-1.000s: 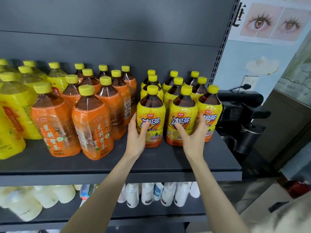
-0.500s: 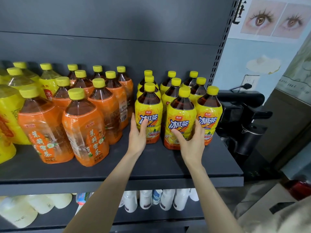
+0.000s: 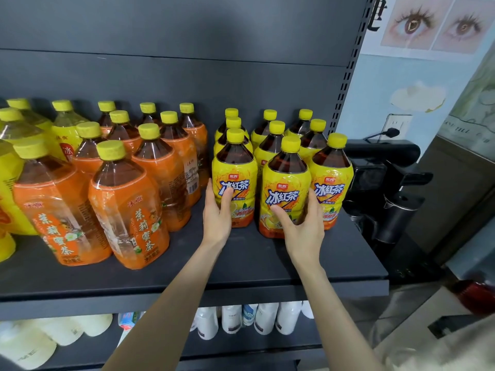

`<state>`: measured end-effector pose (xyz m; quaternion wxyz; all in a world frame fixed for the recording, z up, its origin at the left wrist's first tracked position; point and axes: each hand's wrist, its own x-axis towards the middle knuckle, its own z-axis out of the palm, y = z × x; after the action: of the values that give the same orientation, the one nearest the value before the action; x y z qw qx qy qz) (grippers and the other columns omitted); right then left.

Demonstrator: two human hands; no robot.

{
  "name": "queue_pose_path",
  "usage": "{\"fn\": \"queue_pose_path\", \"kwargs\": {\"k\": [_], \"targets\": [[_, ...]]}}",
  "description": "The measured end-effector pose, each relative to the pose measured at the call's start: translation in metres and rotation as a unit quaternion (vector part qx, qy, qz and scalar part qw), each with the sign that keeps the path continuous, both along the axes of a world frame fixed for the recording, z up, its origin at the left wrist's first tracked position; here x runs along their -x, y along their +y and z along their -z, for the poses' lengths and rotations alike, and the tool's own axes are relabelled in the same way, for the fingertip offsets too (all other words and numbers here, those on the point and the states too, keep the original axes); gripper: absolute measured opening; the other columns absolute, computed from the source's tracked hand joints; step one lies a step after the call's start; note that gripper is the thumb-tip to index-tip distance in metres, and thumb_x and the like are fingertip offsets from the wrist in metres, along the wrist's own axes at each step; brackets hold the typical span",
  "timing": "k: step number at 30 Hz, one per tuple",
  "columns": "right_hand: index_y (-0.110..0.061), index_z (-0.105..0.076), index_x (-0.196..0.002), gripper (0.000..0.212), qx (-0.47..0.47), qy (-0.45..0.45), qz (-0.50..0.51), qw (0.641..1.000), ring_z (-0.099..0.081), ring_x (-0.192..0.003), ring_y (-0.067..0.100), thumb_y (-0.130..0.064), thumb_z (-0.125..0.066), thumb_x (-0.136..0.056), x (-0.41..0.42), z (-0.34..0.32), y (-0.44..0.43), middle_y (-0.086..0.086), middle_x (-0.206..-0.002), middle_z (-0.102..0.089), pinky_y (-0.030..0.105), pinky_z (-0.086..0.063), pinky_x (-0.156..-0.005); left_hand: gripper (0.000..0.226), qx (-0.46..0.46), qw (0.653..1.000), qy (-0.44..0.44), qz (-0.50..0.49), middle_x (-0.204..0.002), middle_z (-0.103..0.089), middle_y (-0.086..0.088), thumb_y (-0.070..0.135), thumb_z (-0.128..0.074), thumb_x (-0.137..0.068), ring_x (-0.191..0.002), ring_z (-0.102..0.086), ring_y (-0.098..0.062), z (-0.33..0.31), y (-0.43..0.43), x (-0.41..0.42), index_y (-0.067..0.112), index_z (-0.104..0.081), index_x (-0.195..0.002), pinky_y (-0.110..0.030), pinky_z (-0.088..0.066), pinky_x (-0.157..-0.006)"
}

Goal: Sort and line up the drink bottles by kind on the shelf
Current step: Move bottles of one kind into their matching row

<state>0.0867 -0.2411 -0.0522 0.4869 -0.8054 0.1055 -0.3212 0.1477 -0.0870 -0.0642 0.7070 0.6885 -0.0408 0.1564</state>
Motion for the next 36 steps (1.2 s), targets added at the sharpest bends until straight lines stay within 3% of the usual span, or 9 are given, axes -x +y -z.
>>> {"fn": "queue_pose_path", "kwargs": {"k": [2,5,11,16,22,27,29,32,36], "targets": [[-0.019,-0.033,-0.146,0.088,0.008,-0.002,0.002,1.0,-0.04,-0.133,0.018,-0.053,-0.072,-0.075,0.0,0.0,0.0,0.001,-0.145,-0.045,0.035,-0.035,-0.108,0.057,-0.003,1.0,-0.002,-0.003,-0.136,-0.053,-0.001,0.037,-0.048,-0.096,-0.123,-0.051,-0.013,-0.003,0.0,0.001,0.018,-0.029,-0.147,-0.038,-0.046,-0.102],[-0.019,-0.037,-0.145,0.088,0.009,0.002,0.007,1.0,-0.044,-0.131,0.021,-0.055,-0.073,-0.073,0.002,-0.003,-0.002,0.001,-0.143,-0.049,0.043,-0.038,-0.108,0.06,-0.002,1.0,0.005,0.004,-0.137,-0.052,0.0,0.038,-0.05,-0.094,-0.124,-0.051,-0.013,-0.004,0.001,0.003,0.019,-0.03,-0.147,-0.037,-0.045,-0.103],[-0.026,-0.041,-0.142,0.094,-0.026,0.005,-0.01,1.0,-0.046,-0.13,0.019,-0.074,-0.066,-0.064,0.01,-0.003,-0.001,-0.003,-0.139,-0.052,0.049,-0.04,-0.106,0.1,-0.031,0.998,0.05,-0.026,-0.147,-0.042,-0.001,0.073,-0.061,-0.069,-0.134,-0.04,-0.016,-0.007,0.013,0.017,0.018,-0.029,-0.147,-0.044,-0.039,-0.109],[-0.031,-0.046,-0.137,0.086,-0.055,-0.019,-0.054,0.997,-0.048,-0.128,0.012,-0.071,-0.07,-0.065,0.023,0.004,0.007,-0.011,-0.136,-0.055,0.047,-0.042,-0.105,0.042,-0.081,0.988,-0.063,-0.115,-0.12,-0.044,0.009,0.049,-0.05,-0.091,-0.119,-0.042,-0.01,-0.013,0.005,0.059,0.021,-0.047,-0.121,-0.038,-0.039,-0.104],[-0.037,-0.037,-0.143,0.087,-0.047,-0.002,-0.145,0.988,-0.049,-0.126,0.01,-0.075,-0.063,-0.069,0.032,0.008,0.034,-0.014,-0.135,-0.054,0.043,-0.043,-0.104,0.064,-0.062,0.993,-0.075,-0.074,-0.127,-0.046,0.01,0.059,-0.033,-0.089,-0.126,-0.041,-0.012,-0.019,-0.002,0.071,0.017,-0.04,-0.136,-0.038,-0.037,-0.106],[-0.035,-0.042,-0.142,0.058,-0.069,-0.002,-0.23,0.971,-0.051,-0.124,0.007,-0.048,-0.061,-0.088,0.038,0.009,0.046,-0.008,-0.137,-0.052,0.039,-0.047,-0.102,0.075,-0.02,0.993,-0.094,-0.068,-0.138,-0.046,-0.004,0.063,-0.046,-0.082,-0.125,-0.049,-0.017,-0.023,0.001,0.064,0.017,-0.033,-0.14,-0.045,-0.044,-0.102],[-0.027,-0.049,-0.137,0.045,-0.09,-0.006,-0.246,0.965,-0.054,-0.116,-0.002,-0.032,-0.058,-0.094,0.037,0.003,0.043,-0.003,-0.135,-0.054,0.029,-0.049,-0.099,0.072,-0.026,0.992,-0.094,-0.085,-0.134,-0.05,-0.005,0.062,-0.048,-0.081,-0.12,-0.053,-0.018,-0.024,0.005,0.063,0.021,-0.033,-0.138,-0.044,-0.047,-0.098],[-0.022,-0.049,-0.136,0.04,-0.094,-0.026,-0.2,0.975,-0.049,-0.117,-0.009,-0.026,-0.055,-0.096,0.019,-0.018,0.022,-0.002,-0.139,-0.052,0.01,-0.041,-0.096,0.07,-0.031,0.989,-0.105,-0.098,-0.132,-0.051,-0.006,0.059,-0.048,-0.082,-0.118,-0.053,-0.017,-0.023,0.003,0.062,0.019,-0.035,-0.138,-0.041,-0.047,-0.098],[-0.014,-0.034,-0.147,0.054,-0.036,-0.033,-0.165,0.985,-0.035,-0.138,0.011,-0.021,-0.054,-0.097,-0.017,-0.05,0.001,0.001,-0.15,-0.039,0.028,-0.033,-0.112,0.069,-0.013,0.987,-0.108,-0.118,-0.129,-0.053,-0.008,0.058,-0.047,-0.081,-0.116,-0.054,-0.018,-0.024,0.0,0.061,0.017,-0.038,-0.136,-0.03,-0.048,-0.095]]}}
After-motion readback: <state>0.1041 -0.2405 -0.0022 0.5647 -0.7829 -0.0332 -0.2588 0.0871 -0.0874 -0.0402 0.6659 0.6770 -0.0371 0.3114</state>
